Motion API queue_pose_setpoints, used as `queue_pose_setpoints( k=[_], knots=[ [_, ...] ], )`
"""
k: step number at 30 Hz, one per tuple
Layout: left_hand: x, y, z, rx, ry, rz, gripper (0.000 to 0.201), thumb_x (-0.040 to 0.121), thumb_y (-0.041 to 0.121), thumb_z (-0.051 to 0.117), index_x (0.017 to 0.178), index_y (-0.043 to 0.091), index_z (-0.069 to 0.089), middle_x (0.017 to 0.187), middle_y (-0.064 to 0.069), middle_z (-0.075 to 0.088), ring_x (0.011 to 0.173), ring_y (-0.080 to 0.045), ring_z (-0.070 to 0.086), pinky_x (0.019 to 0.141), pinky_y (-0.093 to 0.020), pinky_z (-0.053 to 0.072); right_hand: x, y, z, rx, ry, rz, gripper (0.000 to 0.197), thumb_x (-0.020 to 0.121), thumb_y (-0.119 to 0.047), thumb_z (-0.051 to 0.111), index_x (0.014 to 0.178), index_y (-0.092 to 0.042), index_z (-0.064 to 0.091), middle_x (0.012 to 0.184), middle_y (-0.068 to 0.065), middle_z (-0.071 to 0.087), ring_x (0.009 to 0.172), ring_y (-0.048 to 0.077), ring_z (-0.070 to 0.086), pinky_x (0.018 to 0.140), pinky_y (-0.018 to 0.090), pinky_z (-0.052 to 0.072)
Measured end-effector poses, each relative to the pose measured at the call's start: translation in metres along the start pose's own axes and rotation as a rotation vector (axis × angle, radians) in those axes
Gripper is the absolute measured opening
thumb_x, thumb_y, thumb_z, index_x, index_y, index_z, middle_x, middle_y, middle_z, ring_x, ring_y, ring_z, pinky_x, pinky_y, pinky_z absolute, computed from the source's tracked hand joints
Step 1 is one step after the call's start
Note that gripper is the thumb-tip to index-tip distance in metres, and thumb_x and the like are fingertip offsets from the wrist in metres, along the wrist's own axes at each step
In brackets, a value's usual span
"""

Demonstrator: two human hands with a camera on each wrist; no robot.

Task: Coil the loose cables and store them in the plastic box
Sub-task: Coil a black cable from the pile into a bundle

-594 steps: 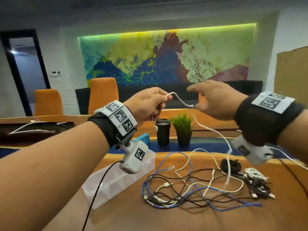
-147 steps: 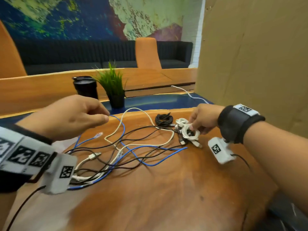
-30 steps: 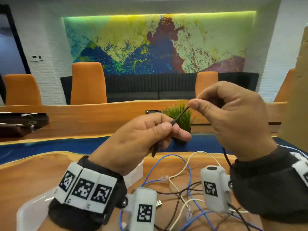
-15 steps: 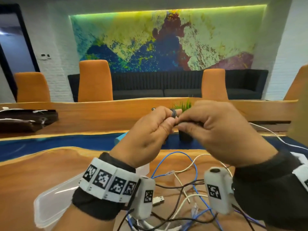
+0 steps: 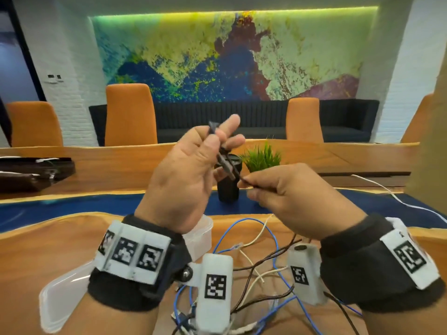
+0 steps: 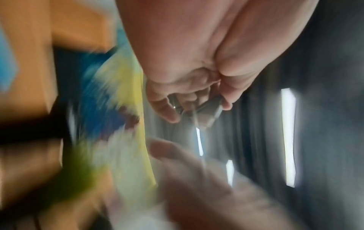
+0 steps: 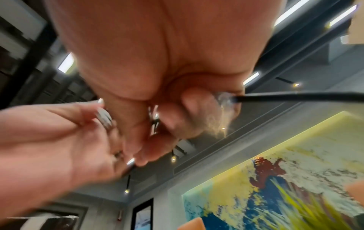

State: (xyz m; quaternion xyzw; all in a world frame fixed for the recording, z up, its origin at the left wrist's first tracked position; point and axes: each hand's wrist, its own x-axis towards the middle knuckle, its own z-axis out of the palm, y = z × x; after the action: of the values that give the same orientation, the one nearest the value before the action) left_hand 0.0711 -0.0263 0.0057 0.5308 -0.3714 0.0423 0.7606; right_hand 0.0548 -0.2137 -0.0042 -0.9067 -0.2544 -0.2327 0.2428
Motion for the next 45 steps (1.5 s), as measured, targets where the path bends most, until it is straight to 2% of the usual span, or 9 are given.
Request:
queue_pose_setpoints(
  k=[3,10,13,18,22,27,34,39,45],
  knots=[
    [-0.002,-0.006,-0.005,0.777,-0.109,0.032,0.018,0.100,0.024,0.048,0.105,0.015,0.063,0.125,0.014,0.065,0.116,-0.008,0.061,0.097,-0.030,0.050,-0.001,-0.013,-0.011,-0.090,0.106,-0.142,0.019,0.090,-0.033,0.060,0.091,-0.021,0.074,0.077,-0.007,0.065,0.074,0.010,0.058,0.068,0.039,0.049],
    [-0.005,0.000,-0.008,1.034,-0.217,-0.007,0.017,0.102,0.021,0.049,0.099,0.017,0.065,0.083,0.008,0.064,0.071,-0.003,0.054,0.066,-0.025,0.046,0.003,-0.011,-0.010,-0.070,0.430,-0.140,0.012,0.087,-0.026,0.064,0.088,-0.021,0.074,0.078,-0.003,0.064,0.076,0.012,0.057,0.068,0.034,0.046],
    [-0.006,0.001,-0.012,0.991,-0.223,-0.028,0.019,0.102,0.020,0.049,0.101,0.020,0.068,0.098,0.011,0.070,0.076,0.005,0.056,0.068,-0.017,0.044,0.004,-0.002,-0.015,-0.028,0.421,-0.051,0.010,0.092,-0.023,0.064,0.093,-0.019,0.073,0.082,-0.003,0.065,0.079,0.012,0.058,0.070,0.030,0.047],
    [-0.004,0.012,-0.015,0.526,0.031,0.020,0.025,0.100,0.022,0.041,0.082,0.021,0.058,0.105,-0.001,0.074,0.088,-0.024,0.060,0.068,-0.023,0.044,-0.004,0.046,-0.020,-0.100,0.102,0.378,0.022,0.095,-0.026,0.059,0.077,-0.016,0.068,0.071,0.003,0.064,0.073,0.024,0.059,0.068,0.035,0.051],
    [-0.001,0.019,-0.024,0.282,0.119,0.047,0.035,0.099,0.023,0.040,0.076,0.029,0.066,0.116,-0.005,0.073,0.080,-0.013,0.052,0.064,-0.028,0.034,-0.002,0.060,-0.026,0.080,0.218,0.512,0.027,0.096,-0.025,0.058,0.079,-0.007,0.069,0.071,0.012,0.067,0.069,0.031,0.064,0.071,0.050,0.058],
    [-0.002,0.015,-0.023,0.383,0.151,0.010,0.042,0.097,0.028,0.039,0.074,0.040,0.071,0.115,-0.004,0.073,0.084,-0.021,0.050,0.061,-0.027,0.034,0.026,0.044,-0.061,0.251,0.393,0.489,0.024,0.098,-0.021,0.054,0.085,-0.006,0.067,0.070,0.009,0.062,0.061,0.020,0.062,0.051,0.032,0.054],
    [-0.003,0.018,-0.019,0.417,0.220,-0.033,0.036,0.092,0.034,0.043,0.075,0.043,0.073,0.113,-0.006,0.073,0.087,-0.020,0.052,0.064,-0.029,0.034,0.051,0.013,-0.122,0.083,0.562,0.278,0.029,0.097,-0.022,0.057,0.090,0.004,0.069,0.076,0.020,0.067,0.056,0.020,0.060,0.056,0.043,0.057],
    [-0.003,0.012,-0.018,0.392,0.205,-0.098,0.043,0.100,0.029,0.041,0.078,0.036,0.076,0.114,-0.019,0.069,0.085,-0.027,0.045,0.062,-0.030,0.031,0.057,0.012,-0.124,-0.132,0.147,0.404,0.014,0.089,-0.023,0.069,0.098,-0.013,0.073,0.087,0.006,0.073,0.069,0.010,0.068,0.075,0.033,0.061],
    [-0.004,0.016,-0.003,0.441,0.091,-0.199,0.036,0.105,0.021,0.040,0.093,0.008,0.072,0.072,0.005,0.064,0.068,-0.010,0.048,0.062,-0.024,0.037,0.029,-0.026,-0.075,-0.069,-0.070,0.139,0.062,0.080,-0.035,0.076,0.137,-0.034,0.050,0.116,-0.011,0.063,0.107,0.004,0.060,0.095,0.023,0.049]
  ],
)
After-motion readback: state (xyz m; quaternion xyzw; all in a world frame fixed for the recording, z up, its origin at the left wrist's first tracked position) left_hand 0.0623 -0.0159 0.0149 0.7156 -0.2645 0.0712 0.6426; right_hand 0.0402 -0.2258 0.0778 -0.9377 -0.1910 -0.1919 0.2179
